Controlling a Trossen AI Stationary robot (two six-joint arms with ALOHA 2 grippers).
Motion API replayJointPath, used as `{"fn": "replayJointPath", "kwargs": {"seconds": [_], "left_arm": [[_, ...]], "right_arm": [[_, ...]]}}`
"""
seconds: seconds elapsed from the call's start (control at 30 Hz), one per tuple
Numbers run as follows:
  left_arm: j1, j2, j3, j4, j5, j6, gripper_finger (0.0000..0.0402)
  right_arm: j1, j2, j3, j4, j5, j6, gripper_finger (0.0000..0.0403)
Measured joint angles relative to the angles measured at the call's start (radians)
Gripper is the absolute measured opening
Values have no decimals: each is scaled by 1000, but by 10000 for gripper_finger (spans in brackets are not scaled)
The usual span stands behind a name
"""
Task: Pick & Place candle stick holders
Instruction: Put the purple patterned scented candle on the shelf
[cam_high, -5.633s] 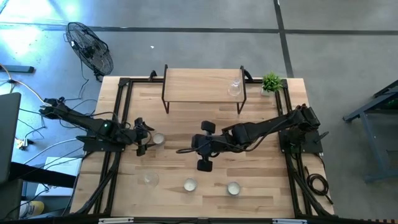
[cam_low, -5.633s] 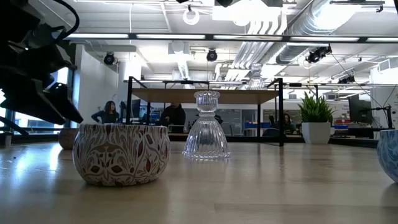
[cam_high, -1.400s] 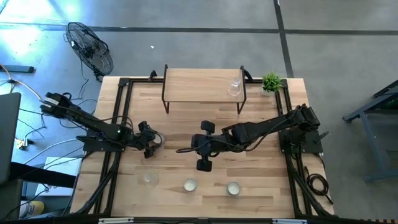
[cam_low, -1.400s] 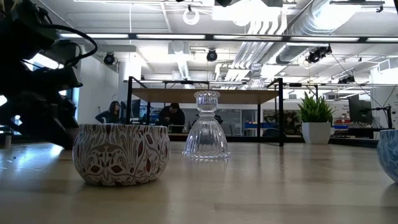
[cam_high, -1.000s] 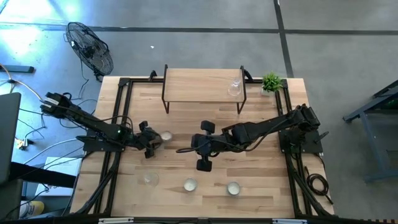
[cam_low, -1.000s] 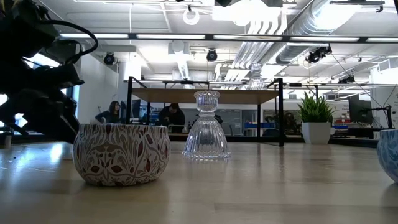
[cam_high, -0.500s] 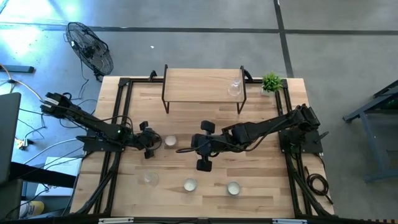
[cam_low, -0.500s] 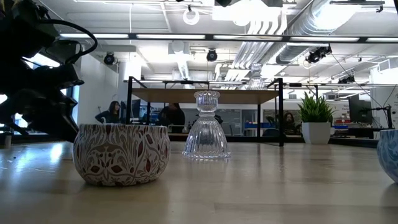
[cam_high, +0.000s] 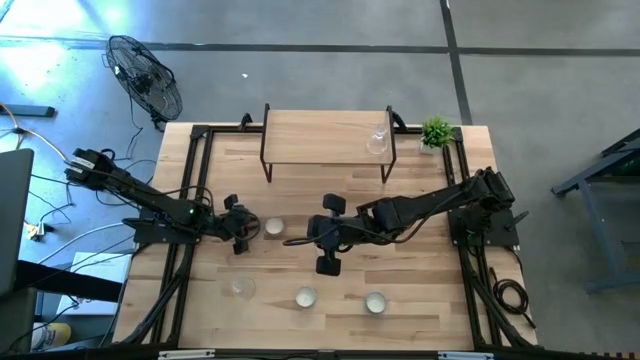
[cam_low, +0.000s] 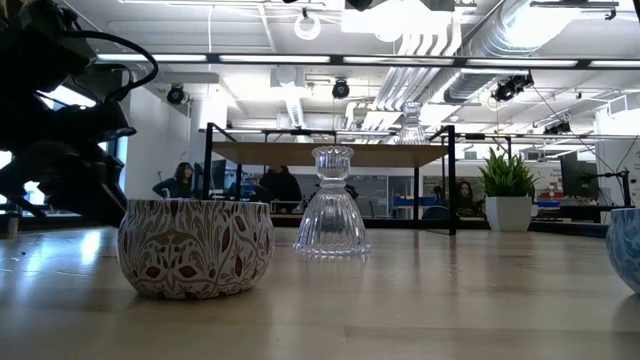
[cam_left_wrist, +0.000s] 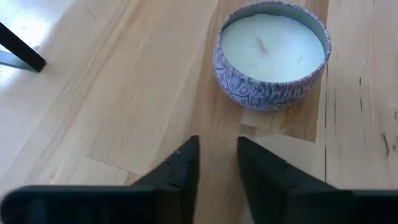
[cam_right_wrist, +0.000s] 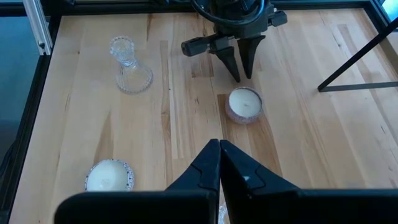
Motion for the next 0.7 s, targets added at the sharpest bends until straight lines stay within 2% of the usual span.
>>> {"fn": "replayJointPath", "kwargs": {"seconds": [0.27,0.4,0.53,0.7], "left_arm": [[0,0,0,-1,-1,-37,240],[0,0,0,-1,15,-41,290],[0,0,0,-1,27,-49,324],[0,0,0,20,42,-62,346]], "right_arm": [[0,0,0,-5,0,0,2],[0,0,0,-7,0,0,1],[0,0,0,-14,0,0,2],[0,0,0,-14,0,0,1]]}}
